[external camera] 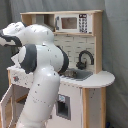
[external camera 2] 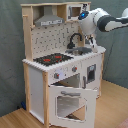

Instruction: Play with the kitchen

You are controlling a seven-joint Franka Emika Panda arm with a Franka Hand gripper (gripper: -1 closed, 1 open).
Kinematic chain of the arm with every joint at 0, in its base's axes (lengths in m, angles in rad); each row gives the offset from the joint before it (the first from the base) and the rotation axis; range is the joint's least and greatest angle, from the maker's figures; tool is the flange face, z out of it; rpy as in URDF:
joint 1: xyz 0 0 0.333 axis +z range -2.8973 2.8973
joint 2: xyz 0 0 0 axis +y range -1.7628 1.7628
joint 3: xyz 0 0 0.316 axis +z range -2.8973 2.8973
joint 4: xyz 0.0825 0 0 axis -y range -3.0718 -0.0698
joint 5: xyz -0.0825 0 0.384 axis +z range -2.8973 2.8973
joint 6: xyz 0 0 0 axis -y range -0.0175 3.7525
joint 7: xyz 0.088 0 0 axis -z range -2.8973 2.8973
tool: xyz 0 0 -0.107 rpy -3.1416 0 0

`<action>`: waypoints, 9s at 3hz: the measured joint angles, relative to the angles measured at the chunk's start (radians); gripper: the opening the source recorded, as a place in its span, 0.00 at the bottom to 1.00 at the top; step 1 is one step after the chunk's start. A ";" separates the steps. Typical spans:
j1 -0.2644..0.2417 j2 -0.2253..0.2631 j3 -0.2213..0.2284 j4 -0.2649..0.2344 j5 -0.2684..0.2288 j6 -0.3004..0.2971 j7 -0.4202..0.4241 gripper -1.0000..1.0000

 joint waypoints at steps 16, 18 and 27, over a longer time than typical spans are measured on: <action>0.089 0.366 -0.410 0.046 -0.209 0.560 -0.431 1.00; 0.093 0.362 -0.323 0.053 -0.207 0.524 -0.434 0.00; 0.343 0.365 -0.125 0.131 -0.298 0.519 -0.194 0.00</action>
